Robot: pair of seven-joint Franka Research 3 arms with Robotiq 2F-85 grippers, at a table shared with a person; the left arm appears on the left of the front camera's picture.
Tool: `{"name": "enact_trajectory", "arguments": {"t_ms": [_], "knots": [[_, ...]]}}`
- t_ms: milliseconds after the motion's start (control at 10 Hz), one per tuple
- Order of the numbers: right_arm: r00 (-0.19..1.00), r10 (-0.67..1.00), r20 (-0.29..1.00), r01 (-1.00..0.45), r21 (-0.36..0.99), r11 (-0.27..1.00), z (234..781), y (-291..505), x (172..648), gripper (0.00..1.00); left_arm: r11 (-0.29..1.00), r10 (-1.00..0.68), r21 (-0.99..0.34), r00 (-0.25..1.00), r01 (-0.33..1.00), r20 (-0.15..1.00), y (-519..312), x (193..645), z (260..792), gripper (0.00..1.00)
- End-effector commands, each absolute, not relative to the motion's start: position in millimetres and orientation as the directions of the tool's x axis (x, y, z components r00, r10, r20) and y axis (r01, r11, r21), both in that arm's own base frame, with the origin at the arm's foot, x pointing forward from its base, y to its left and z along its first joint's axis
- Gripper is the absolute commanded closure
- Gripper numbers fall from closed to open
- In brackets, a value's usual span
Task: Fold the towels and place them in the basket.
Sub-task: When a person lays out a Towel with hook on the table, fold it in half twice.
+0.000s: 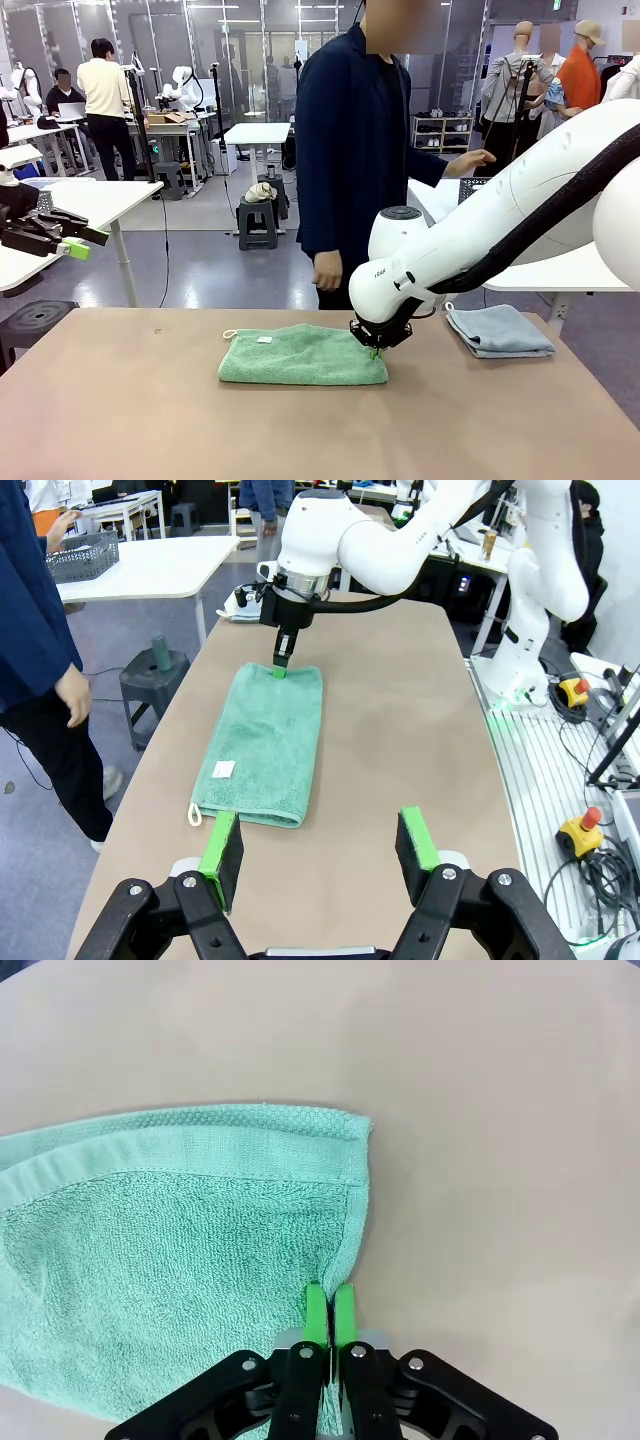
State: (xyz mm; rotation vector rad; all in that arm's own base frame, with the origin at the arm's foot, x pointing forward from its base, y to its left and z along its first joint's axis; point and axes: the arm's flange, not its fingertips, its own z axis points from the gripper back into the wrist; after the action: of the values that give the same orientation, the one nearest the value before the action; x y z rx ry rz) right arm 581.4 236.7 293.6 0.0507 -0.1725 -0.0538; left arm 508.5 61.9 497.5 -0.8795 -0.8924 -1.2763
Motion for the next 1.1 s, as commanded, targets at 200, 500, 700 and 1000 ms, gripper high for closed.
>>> {"name": "enact_trajectory", "arguments": {"t_ms": [200, 500, 700, 1000], "knots": [[0.986, -0.049, 0.159, 0.04, 0.058, 0.997, 299.2, 209.7, 580.7, 1.0, 0.084, -0.395, -0.047, 0.076, 0.995, 0.916, 61.4, 507.8, 498.0, 0.21], [0.979, -0.028, 0.203, 0.022, 0.032, 0.999, 332.4, 204.5, 572.5, 1.0, 0.084, -0.395, -0.047, 0.076, 0.995, 0.916, 61.4, 507.8, 498.0, 0.21], [0.973, -0.013, 0.231, 0.01, 0.014, 1.0, 363.0, 227.2, 564.8, 1.0, 0.084, -0.395, -0.047, 0.076, 0.995, 0.916, 61.4, 507.8, 498.0, 0.21], [0.962, 0.045, 0.27, -0.036, -0.041, 0.999, 394.6, 296.0, 555.9, 1.0, 0.084, -0.395, -0.047, 0.076, 0.995, 0.916, 61.4, 507.8, 498.0, 0.21]]}}
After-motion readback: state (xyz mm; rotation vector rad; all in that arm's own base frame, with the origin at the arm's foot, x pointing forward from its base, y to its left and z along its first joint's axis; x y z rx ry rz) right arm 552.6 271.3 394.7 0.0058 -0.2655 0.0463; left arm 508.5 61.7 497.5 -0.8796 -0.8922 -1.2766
